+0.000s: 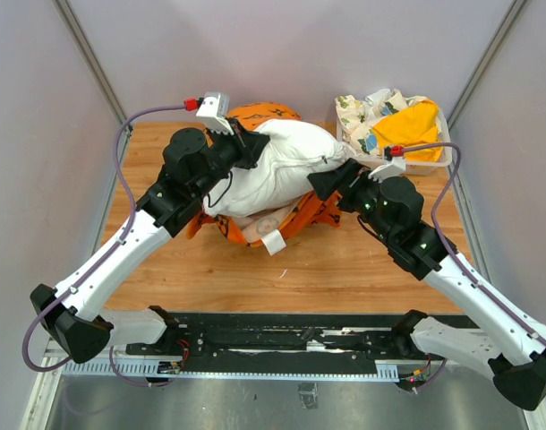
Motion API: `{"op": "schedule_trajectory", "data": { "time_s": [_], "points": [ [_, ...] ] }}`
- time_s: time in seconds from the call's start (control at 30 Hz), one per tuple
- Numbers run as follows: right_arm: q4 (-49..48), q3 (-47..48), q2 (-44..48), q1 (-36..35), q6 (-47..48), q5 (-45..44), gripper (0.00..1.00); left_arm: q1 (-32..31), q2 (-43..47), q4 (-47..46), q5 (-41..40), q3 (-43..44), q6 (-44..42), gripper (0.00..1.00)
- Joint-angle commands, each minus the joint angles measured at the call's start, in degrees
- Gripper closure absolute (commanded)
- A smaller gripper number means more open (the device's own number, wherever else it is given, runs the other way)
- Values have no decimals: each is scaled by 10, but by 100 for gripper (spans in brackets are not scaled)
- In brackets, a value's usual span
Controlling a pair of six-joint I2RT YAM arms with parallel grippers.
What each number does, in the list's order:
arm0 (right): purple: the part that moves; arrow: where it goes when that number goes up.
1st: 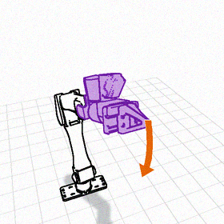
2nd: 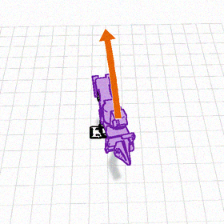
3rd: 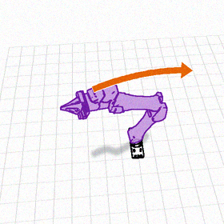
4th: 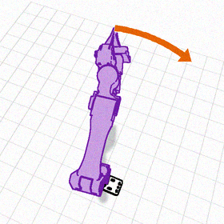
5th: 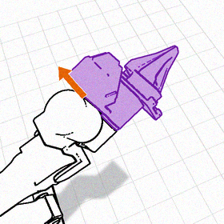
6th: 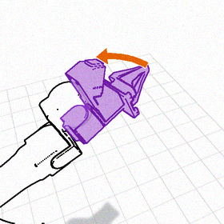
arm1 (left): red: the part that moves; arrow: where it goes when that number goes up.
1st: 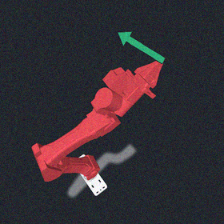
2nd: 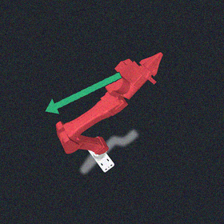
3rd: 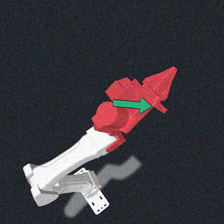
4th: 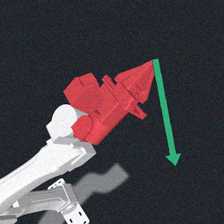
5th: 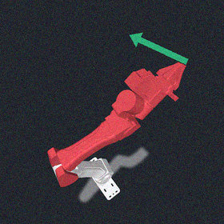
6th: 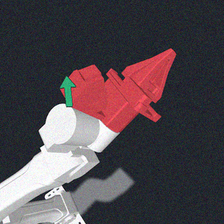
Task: Remove the pillowcase from the pillow
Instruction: Remove the pillow from the pillowcase.
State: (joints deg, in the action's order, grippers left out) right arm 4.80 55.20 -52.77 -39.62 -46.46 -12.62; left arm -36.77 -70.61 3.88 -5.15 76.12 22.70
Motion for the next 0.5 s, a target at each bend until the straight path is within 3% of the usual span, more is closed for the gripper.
{"op": "schedule_trajectory", "data": {
  "time_s": [0.0,0.13,0.23,0.47],
  "points": [
    [-110,-6,-23,9,-97,128,2,8,13,-45,-10,-11,-15,100],
    [-209,-41,-27,9,-144,187,2,8,10,-45,-26,-11,-22,100],
    [-236,-63,-30,3,-185,185,2,8,3,-43,-28,1,-19,100],
    [-186,-56,-46,0,-243,106,2,8,-3,-56,16,-1,-7,100]
  ]
}}
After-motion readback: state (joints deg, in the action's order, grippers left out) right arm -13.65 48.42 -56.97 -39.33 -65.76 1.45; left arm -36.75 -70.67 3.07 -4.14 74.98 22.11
